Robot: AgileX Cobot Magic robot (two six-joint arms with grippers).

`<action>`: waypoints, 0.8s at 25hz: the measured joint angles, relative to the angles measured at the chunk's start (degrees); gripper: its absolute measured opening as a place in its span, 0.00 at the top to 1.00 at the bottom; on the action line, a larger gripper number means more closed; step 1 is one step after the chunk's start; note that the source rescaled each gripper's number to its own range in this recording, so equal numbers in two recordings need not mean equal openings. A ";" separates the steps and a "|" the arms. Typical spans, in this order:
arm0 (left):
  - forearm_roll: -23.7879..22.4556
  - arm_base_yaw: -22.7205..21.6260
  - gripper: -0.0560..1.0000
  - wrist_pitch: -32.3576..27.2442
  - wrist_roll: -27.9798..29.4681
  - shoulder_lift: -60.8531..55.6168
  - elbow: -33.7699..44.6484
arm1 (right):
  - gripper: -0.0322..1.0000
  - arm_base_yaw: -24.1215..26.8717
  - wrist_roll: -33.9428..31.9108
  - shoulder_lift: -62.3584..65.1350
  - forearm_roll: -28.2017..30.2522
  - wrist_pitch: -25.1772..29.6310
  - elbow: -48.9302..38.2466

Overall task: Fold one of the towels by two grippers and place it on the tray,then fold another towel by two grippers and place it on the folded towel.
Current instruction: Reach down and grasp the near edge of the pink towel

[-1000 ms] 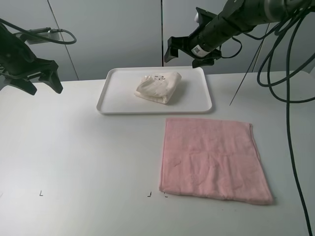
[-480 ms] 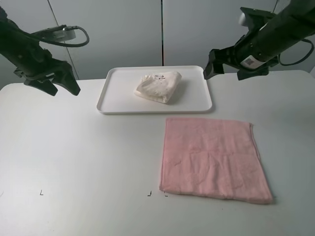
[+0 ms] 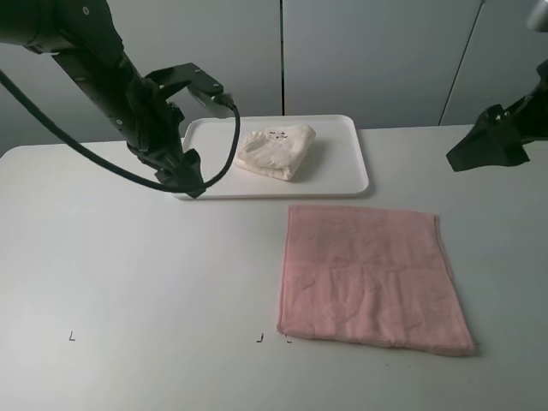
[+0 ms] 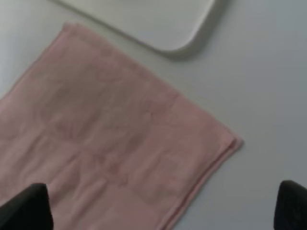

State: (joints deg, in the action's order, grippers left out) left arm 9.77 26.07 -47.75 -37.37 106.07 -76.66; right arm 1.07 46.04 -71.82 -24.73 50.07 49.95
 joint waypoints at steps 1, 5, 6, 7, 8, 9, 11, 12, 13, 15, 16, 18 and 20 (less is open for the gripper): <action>-0.42 0.85 0.03 0.72 -1.56 0.00 0.00 | 0.00 -0.61 3.67 0.33 1.12 1.97 0.00; -1.04 4.40 0.03 2.39 -9.45 0.00 0.00 | 0.00 -2.03 21.33 0.56 6.46 10.57 -0.22; -1.17 5.21 0.03 2.89 -10.74 0.00 0.00 | 0.00 -2.06 23.84 0.56 6.82 11.57 -0.34; -1.17 6.05 0.03 3.50 -11.48 0.13 0.00 | 0.00 -2.17 25.48 0.56 7.19 12.23 -0.44; -1.26 6.72 0.03 3.88 -11.83 0.35 0.00 | 0.00 -2.17 26.58 0.56 7.26 12.48 -0.44; -1.26 7.65 0.03 3.91 -12.19 0.89 0.00 | 0.00 -2.17 27.82 0.56 7.54 12.48 -0.47; -1.44 9.79 0.03 3.90 -12.41 2.15 0.00 | 0.00 -2.17 30.43 0.56 7.54 12.48 -0.96; -1.53 10.88 0.03 3.68 -12.29 2.91 0.00 | 0.00 -2.17 31.73 0.56 7.58 12.48 -1.65; -2.14 12.37 0.03 3.56 -11.77 3.69 0.00 | 0.00 -2.17 33.53 0.56 7.83 12.27 -2.65; -3.27 15.61 0.03 3.56 -9.95 4.98 0.00 | 0.00 -2.17 36.32 0.56 8.93 11.63 -5.02; -4.22 17.03 0.03 3.56 -8.81 5.60 0.00 | 0.00 -2.17 37.50 0.45 9.47 11.37 -6.49; -5.66 20.28 0.03 3.34 -7.24 6.64 0.00 | 0.00 -2.17 39.29 0.45 9.95 10.11 -9.66; -6.25 22.86 0.03 3.23 -6.64 7.90 0.00 | 0.00 -2.17 39.95 0.45 10.50 7.91 -13.28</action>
State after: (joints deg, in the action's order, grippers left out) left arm 3.52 48.92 -44.52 -44.00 113.98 -76.66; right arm -1.10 86.00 -71.36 -14.23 57.98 36.66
